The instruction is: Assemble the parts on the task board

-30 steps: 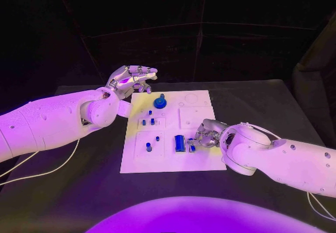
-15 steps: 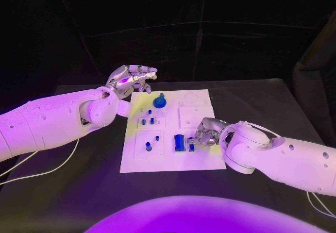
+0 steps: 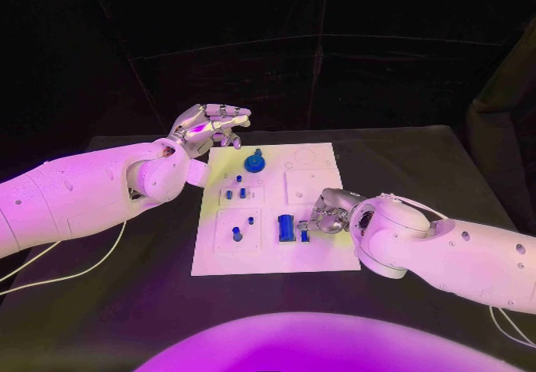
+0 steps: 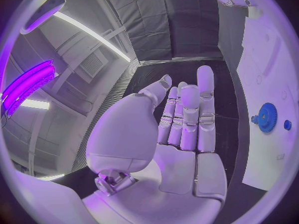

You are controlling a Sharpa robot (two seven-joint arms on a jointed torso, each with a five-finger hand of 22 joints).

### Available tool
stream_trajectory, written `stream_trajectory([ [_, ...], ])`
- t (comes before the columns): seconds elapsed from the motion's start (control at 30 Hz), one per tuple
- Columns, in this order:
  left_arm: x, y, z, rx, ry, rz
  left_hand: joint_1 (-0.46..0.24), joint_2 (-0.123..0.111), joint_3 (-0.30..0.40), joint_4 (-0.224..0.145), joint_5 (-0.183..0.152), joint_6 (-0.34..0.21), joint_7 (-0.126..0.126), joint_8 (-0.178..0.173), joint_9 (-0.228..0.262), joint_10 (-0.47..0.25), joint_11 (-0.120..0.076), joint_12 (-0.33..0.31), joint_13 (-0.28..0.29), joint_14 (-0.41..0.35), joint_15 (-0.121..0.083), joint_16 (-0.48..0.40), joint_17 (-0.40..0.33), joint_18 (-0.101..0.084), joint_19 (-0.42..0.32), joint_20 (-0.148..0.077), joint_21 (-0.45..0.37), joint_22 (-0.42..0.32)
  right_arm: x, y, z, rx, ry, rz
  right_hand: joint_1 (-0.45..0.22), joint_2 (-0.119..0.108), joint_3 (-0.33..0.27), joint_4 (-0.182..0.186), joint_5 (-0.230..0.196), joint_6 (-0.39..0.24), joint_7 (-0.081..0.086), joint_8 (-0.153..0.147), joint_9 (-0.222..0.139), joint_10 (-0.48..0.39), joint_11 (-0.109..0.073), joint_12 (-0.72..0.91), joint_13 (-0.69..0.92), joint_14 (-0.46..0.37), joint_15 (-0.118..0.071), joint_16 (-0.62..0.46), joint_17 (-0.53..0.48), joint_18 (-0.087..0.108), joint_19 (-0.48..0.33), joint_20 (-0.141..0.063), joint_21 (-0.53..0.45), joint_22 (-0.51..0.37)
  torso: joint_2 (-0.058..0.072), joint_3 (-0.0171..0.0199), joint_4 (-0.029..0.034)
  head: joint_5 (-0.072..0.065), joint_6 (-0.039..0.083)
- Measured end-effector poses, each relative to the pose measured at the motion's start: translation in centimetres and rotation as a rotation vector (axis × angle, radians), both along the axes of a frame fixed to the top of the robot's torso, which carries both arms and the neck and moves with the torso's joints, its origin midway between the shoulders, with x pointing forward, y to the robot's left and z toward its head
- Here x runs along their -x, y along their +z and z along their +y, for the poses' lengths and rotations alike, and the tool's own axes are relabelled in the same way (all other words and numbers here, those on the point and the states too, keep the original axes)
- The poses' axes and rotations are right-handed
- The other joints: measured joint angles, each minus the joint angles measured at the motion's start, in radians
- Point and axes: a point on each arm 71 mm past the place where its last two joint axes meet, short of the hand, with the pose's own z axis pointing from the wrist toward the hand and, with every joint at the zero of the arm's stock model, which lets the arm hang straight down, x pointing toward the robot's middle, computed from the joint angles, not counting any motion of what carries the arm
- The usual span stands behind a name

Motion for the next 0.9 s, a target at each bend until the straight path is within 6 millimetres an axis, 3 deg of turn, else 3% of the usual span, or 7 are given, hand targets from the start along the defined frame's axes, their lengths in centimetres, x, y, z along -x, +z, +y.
stream_trajectory([
  [0.2,0.0,0.0,0.0,0.0,0.0,0.001,0.0,0.0,-0.003,0.003,0.0,0.0,0.0,0.0,0.0,-0.004,-0.004,0.0,0.0,0.0,0.0,0.0,-0.001,0.0,0.0,0.0,0.0,-0.001,-0.1,0.0,-0.9,-0.002,-0.017,-0.008,-0.005,-0.005,-0.023,-0.003,-0.04,-0.006,0.006,-0.009,0.005,-0.003,0.003,-0.028,-0.011,0.0,0.0,-0.001,0.0,0.0,0.0,0.0,0.0,-0.007,0.0,0.0,0.0001,0.0,0.0],
  [0.4,0.0,0.0,0.1,-0.001,0.0,0.002,0.0,0.0,-0.003,0.003,0.0,0.0,0.0,0.0,0.0,-0.004,-0.004,0.0,0.0,0.0,0.0,0.0,-0.001,0.0,0.0,0.0,0.0,-0.001,-0.3,0.1,-1.5,-0.024,-0.032,-0.026,0.012,-0.005,-0.035,-0.015,-0.042,-0.011,0.011,-0.02,0.01,-0.007,0.007,-0.035,-0.016,0.0,0.0,-0.005,0.0,0.0,0.0,0.0,-0.004,-0.011,-0.001,0.0003,-0.0003,0.0,0.003],
  [0.9,0.0,0.0,0.0,-0.001,-0.002,0.003,0.0,0.0,-0.003,0.003,0.0,0.0,0.0,0.0,0.0,-0.004,-0.004,0.004,0.0,0.0,0.0,0.0,-0.001,0.0,0.0,0.0,0.0,-0.001,-1.0,-0.3,-0.6,-0.044,-0.018,-0.028,0.066,0.003,-0.036,-0.047,-0.06,-0.011,0.011,-0.02,0.02,-0.007,0.007,-0.035,-0.009,0.0,0.0,-0.005,0.0,0.0,0.0,0.0,-0.004,-0.01,0.001,0.0003,0.0005,-0.004,0.002],
])
